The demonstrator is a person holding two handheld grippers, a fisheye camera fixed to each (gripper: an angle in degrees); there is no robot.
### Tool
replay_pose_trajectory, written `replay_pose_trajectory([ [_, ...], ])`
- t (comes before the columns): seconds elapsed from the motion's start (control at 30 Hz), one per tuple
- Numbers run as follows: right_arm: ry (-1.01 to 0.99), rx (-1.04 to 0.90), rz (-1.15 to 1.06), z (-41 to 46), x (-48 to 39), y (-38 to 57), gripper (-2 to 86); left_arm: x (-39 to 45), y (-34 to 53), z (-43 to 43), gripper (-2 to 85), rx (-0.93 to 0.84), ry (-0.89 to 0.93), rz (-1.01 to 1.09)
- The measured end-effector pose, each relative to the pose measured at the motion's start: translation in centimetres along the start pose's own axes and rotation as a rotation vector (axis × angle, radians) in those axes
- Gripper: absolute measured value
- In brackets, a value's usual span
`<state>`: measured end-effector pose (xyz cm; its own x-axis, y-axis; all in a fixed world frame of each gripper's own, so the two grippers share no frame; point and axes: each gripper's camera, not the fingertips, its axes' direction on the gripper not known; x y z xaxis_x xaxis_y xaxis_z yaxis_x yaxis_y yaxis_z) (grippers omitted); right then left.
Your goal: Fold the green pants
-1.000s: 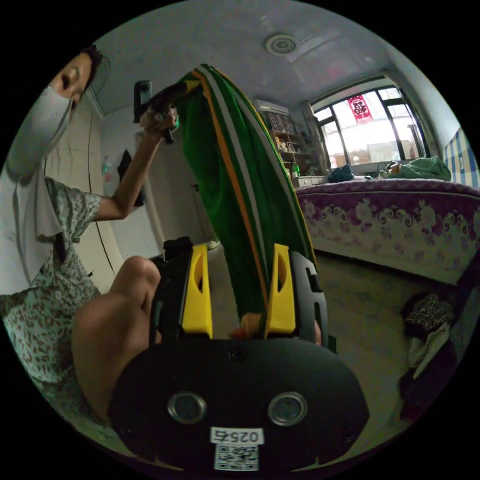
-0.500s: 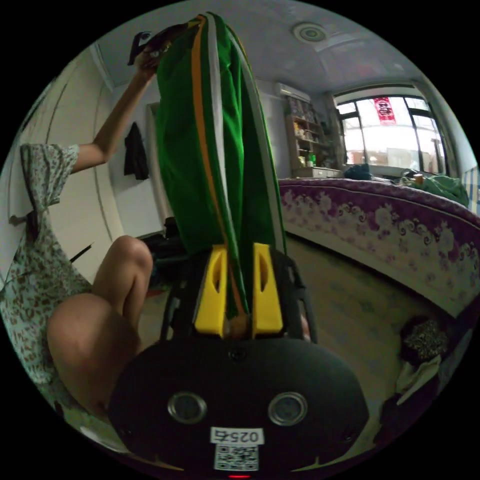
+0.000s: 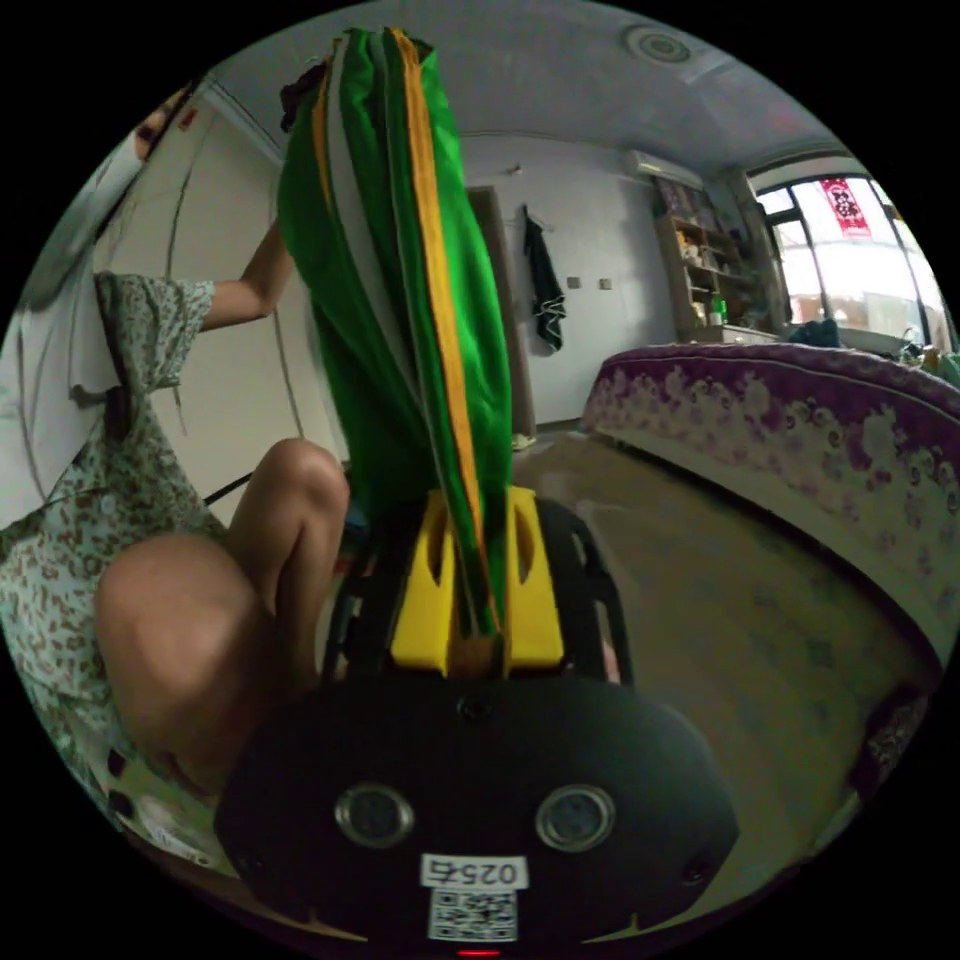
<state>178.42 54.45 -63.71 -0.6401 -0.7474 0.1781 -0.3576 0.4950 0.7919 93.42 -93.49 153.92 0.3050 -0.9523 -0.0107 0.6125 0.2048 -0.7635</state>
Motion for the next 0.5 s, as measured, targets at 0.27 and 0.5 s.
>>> replay_pose_trajectory([
  [0.27, 0.222, -0.081, 0.077, 4.8, 0.5, 3.5, -0.2, -9.4, 0.7, -4.9, 6.8, 0.086, -0.09, -0.219],
  [0.5, 0.544, -0.379, 0.141, 11.8, 4.4, 0.5, -0.8, -19.4, 6.3, -8.2, 6.6, 0.299, 0.028, -0.276],
])
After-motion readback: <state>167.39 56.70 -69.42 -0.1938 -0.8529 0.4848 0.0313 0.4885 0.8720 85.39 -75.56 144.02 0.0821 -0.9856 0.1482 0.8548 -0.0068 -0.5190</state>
